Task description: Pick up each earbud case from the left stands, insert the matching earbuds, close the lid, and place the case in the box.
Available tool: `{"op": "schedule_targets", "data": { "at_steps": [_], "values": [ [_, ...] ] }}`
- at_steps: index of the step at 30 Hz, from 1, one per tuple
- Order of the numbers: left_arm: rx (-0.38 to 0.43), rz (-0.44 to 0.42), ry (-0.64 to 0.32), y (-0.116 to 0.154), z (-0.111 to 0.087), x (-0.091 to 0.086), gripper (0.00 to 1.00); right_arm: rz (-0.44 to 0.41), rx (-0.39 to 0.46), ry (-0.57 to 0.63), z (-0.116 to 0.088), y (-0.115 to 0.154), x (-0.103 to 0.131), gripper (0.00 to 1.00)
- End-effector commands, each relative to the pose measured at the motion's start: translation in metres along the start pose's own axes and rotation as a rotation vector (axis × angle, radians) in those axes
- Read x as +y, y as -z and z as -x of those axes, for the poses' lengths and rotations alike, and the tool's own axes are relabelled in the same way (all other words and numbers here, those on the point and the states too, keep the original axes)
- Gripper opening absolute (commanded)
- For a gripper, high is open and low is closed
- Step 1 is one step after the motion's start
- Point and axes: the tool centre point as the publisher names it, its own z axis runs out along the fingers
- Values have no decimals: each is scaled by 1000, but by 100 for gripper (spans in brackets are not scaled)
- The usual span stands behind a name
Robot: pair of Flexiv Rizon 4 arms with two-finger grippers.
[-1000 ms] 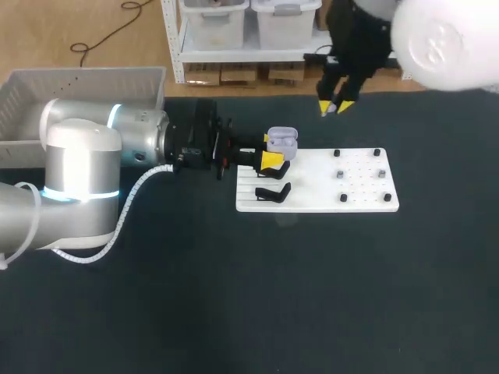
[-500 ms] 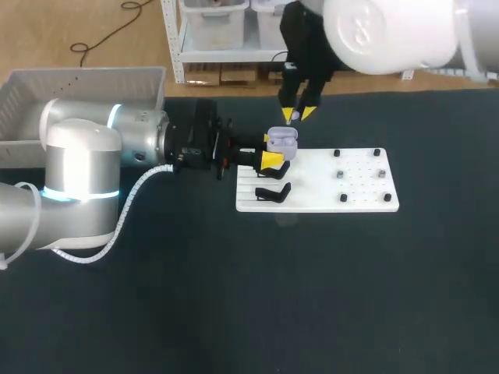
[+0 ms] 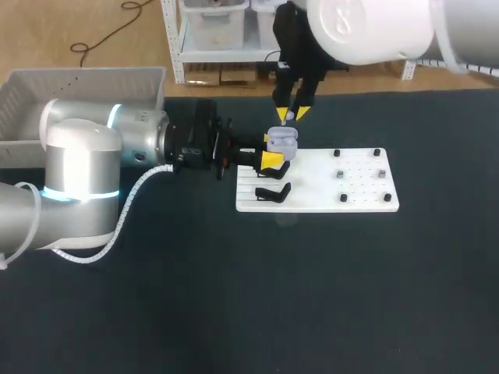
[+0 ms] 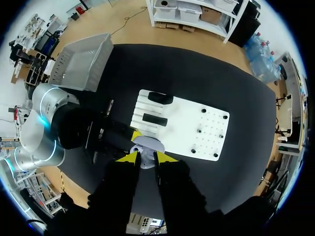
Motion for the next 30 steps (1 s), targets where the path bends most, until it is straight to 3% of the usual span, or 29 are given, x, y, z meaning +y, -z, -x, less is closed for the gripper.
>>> {"op": "schedule_targets", "data": {
  "at_steps": [1,11,30],
  "values": [
    [-3,2,-3,0,-1,-1,0,1,-3,-1,-1,0,0,0],
    [-3,2,-3,0,-1,-1,0,24,36,70,-8,-3,8,0],
    [-3,2,-3,0,-1,-1,0,22,63,96,-10,-17,13,0]
  ]
}}
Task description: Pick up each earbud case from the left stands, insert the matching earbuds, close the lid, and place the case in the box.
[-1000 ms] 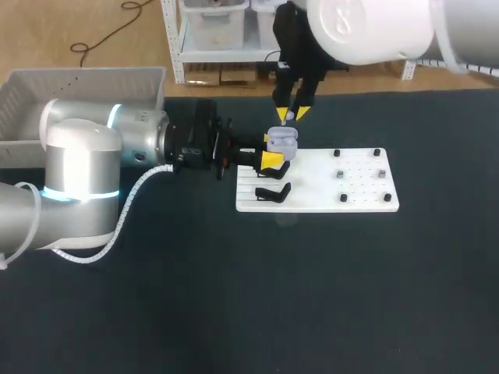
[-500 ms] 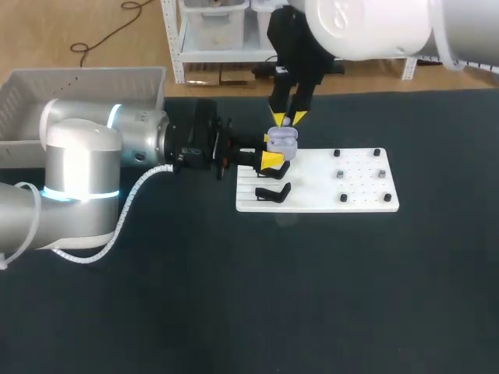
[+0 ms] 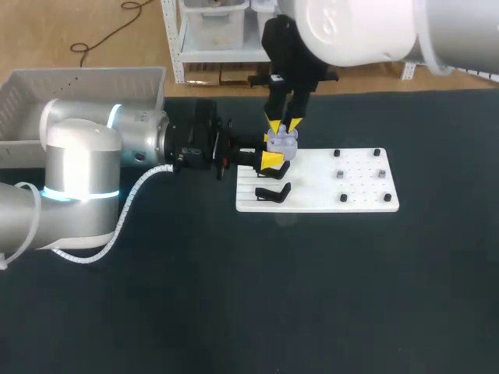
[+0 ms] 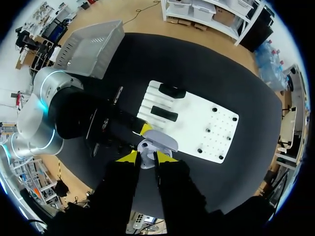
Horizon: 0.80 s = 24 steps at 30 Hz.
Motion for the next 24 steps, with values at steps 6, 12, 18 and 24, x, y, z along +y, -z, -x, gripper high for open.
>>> {"op": "schedule_targets", "data": {
  "at_steps": [6,12,18,24],
  "values": [
    [-3,2,-3,0,-1,-1,0,-3,14,3,1,-3,0,0],
    [-3,2,-3,0,-1,-1,0,-4,20,7,-2,-5,0,0],
    [-3,2,-3,0,-1,-1,0,-6,24,6,-4,-6,-1,0],
    [-3,2,-3,0,-1,-1,0,-6,29,6,-3,-9,0,0]
  ]
}}
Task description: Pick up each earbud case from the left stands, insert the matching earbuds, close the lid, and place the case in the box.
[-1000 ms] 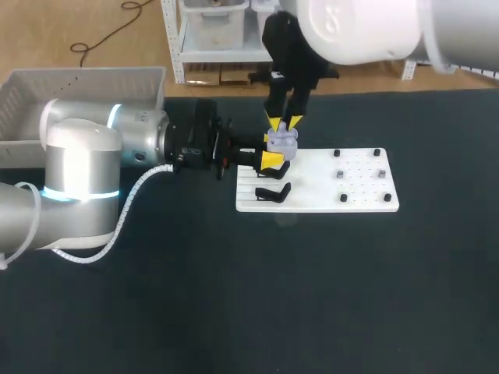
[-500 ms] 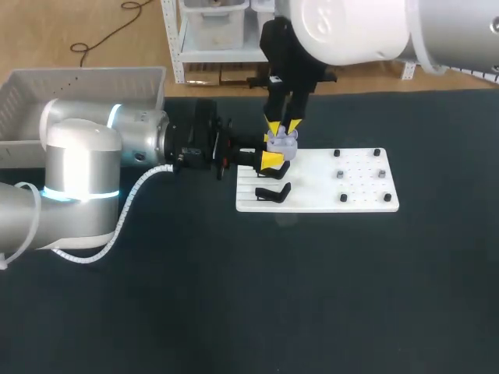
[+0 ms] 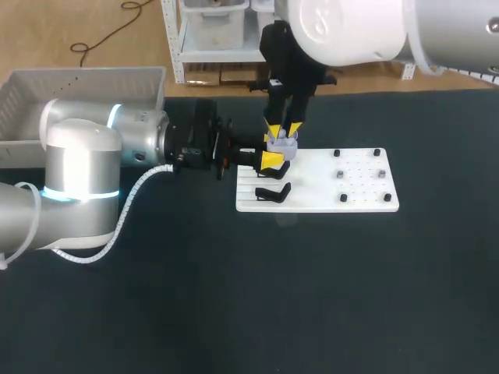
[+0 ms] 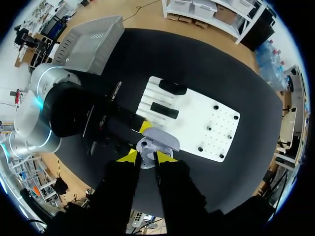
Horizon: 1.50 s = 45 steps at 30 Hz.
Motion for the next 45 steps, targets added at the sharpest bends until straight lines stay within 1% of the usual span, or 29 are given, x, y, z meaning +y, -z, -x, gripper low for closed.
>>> {"op": "schedule_targets", "data": {
  "at_steps": [1,13,24,25,26,27,28,34,37,39,41,42,43,44,45],
  "values": [
    [-3,2,-3,0,-1,-1,0,0,1,1,1,-2,1,0],
    [-3,2,-3,0,-1,-1,0,-4,10,12,6,-6,4,0],
    [-3,2,-3,0,-1,-1,0,-11,25,11,8,-11,3,0],
    [-3,2,-3,0,-1,-1,0,-12,25,10,8,-11,3,9],
    [-3,2,-3,0,-1,-1,0,-13,25,9,8,-11,2,36],
    [-3,2,-3,0,-1,-1,0,-13,25,8,7,-11,2,82],
    [-3,2,-3,0,-1,-1,0,-14,25,8,7,-11,3,100],
    [-3,2,-3,0,-1,-1,0,-21,4,25,-2,5,6,100],
    [-3,2,-3,0,-1,-1,0,-11,-29,32,-5,19,7,100],
    [-3,2,-3,0,-1,-1,0,-3,-55,12,-5,27,6,100],
    [-3,2,-3,0,-1,-1,0,-5,-73,-34,-2,32,1,100],
    [-3,2,-3,0,-1,-1,0,-9,-85,-78,1,33,-3,100],
    [-3,2,-3,0,-1,-1,0,-10,-99,-139,5,33,-9,100],
    [-3,2,-3,0,-1,-1,0,7,-111,-200,8,33,-14,100],
    [-3,2,-3,0,-1,-1,0,-4,-128,-278,11,33,-21,100]
  ]
}}
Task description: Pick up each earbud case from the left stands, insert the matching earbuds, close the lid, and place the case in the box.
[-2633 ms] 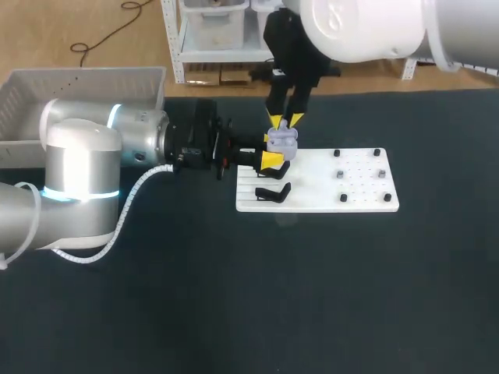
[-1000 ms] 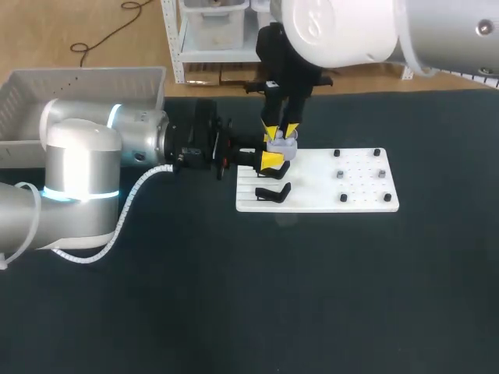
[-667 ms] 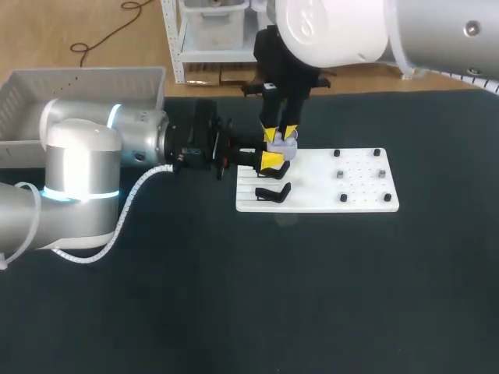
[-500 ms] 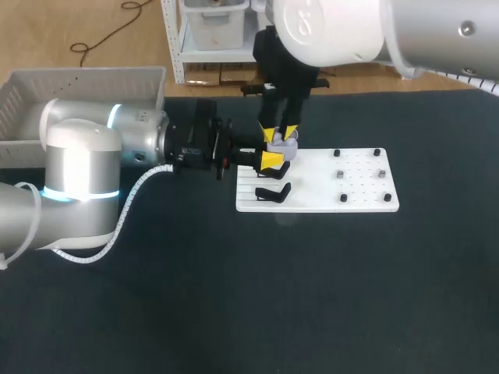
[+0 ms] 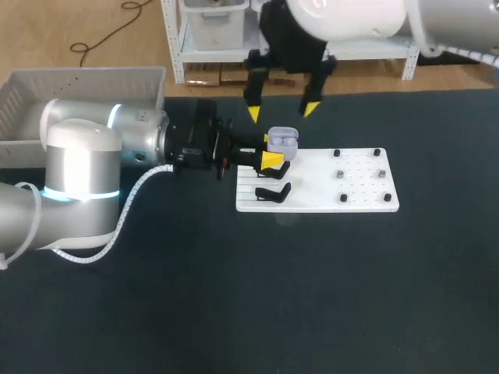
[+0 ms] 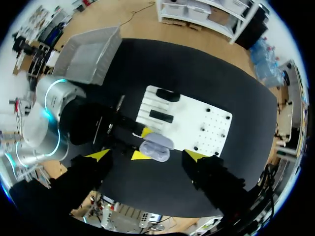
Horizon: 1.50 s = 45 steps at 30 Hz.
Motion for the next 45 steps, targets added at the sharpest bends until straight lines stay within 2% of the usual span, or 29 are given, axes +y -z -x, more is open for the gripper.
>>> {"op": "schedule_targets", "data": {
  "at_steps": [1,3,6,13,25,33,39,42,45],
  "values": [
    [-2,2,-3,0,-1,-1,0,-10,-96,-248,3,-4,-24,100],
    [-2,2,-3,0,-1,-1,0,-15,-108,-362,10,-9,-36,100],
    [-2,2,-3,0,-1,-1,0,-30,-104,-465,18,-20,-49,100],
    [-2,2,-3,0,-1,-1,0,-38,-90,-546,24,-39,-63,100],
    [-2,2,-3,0,-1,-1,0,-54,-26,-514,11,-58,-64,100],
    [-2,2,-3,0,-1,-1,0,-54,12,-453,-6,-56,-56,100],
    [-2,2,-3,0,-1,-1,0,-47,31,-420,-10,-56,-50,100],
    [-2,2,-3,0,-1,-1,0,-61,-86,-434,-13,-43,-50,100],
    [-2,2,-3,0,-1,-1,0,-76,-251,-439,-18,-20,-50,100]
  ]
}}
